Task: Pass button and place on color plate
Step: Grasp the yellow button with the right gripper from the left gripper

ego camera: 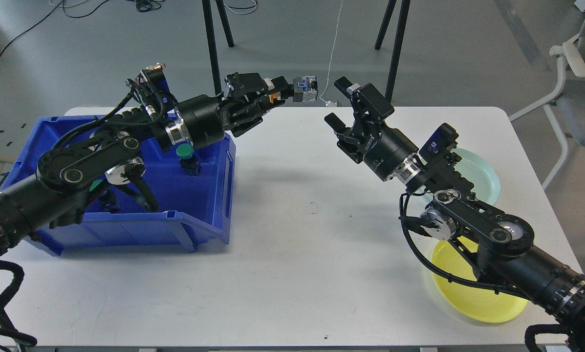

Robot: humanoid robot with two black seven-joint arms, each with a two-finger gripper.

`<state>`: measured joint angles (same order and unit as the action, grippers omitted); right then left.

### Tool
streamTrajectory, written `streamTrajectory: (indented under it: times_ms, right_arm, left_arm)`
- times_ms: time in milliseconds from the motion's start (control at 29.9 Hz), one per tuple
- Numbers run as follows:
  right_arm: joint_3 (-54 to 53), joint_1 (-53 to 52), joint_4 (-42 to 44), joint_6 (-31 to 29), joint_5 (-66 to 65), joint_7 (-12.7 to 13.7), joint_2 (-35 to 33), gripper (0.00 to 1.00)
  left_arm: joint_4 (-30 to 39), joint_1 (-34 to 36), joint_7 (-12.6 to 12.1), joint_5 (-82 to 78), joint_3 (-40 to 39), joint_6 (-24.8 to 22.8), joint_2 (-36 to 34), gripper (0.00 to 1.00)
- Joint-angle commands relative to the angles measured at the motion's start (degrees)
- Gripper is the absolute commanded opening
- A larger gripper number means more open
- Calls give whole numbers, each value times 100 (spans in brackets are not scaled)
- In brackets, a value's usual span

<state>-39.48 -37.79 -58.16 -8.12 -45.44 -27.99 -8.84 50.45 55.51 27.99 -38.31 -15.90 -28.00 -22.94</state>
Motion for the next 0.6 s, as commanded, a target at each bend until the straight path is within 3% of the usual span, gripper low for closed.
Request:
streamTrajectory:
  times_ms: [0,434,568]
  right_arm:
    - [1,-79,33,21,-9,-1,119,99]
    - [1,-396,552,222,0,-1,875,98]
    - [1,-387,543,363,18,-1,866,87]
  left_arm:
    - [0,-5,1,-9,0,0,0,18]
    - [0,-5,1,-10,0,0,0,19]
    - [0,-5,1,-10,0,0,0,19]
